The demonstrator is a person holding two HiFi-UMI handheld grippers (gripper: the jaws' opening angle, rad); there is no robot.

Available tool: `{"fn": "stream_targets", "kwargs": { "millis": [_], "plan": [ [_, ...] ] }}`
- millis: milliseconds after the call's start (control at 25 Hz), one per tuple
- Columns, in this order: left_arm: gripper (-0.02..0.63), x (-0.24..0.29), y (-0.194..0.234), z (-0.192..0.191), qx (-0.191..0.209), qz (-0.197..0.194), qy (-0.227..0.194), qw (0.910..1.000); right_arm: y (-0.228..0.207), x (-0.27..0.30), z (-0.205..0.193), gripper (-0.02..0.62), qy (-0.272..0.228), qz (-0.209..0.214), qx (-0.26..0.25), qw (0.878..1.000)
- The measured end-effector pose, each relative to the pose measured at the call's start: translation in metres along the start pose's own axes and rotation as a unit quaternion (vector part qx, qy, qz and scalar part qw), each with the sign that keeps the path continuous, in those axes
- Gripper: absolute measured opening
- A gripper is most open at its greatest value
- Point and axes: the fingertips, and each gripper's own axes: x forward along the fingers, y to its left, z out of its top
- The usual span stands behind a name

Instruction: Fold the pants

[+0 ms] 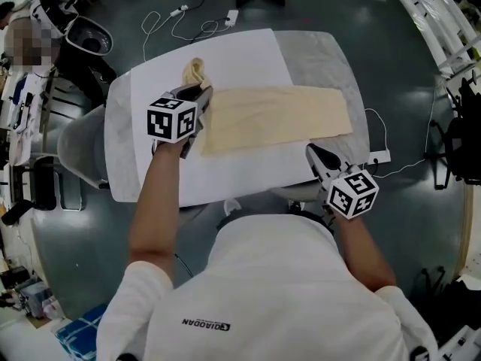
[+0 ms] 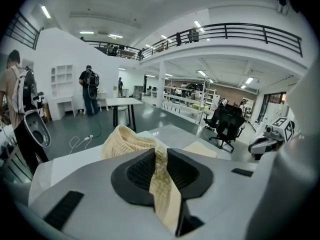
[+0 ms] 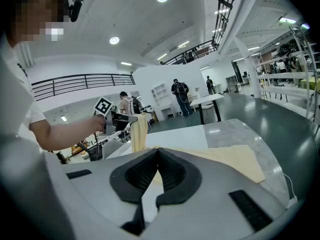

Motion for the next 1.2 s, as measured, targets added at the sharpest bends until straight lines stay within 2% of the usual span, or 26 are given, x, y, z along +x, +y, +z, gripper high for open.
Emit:
{"fn": "stream_targets", "kwargs": {
  "millis": [400,760,960,1200],
  "plan": [
    [0.084,0.072,-0.090,0.040,0.029,-0.002,0.042,0.9987,-0.076,-0.047,0.006,0.020,-0.015,0.013,0.026,0.999],
    [0.084,0.157,-0.187,0.063,0.060,-0.042,0.074,0.9946,-0.144,-0.091,0.002,0.020,-0.026,0.003,0.054,0.998],
    [0.084,0.207,-0.239,0.062,0.090,-0.064,0.102,0.9886,-0.171,-0.110,-0.008,0.020,-0.027,-0.009,0.070,0.997],
    [0.084,0.260,-0.296,0.036,0.133,-0.091,0.140,0.9770,-0.193,-0.129,-0.020,0.020,-0.030,-0.029,0.091,0.995]
  ]
}}
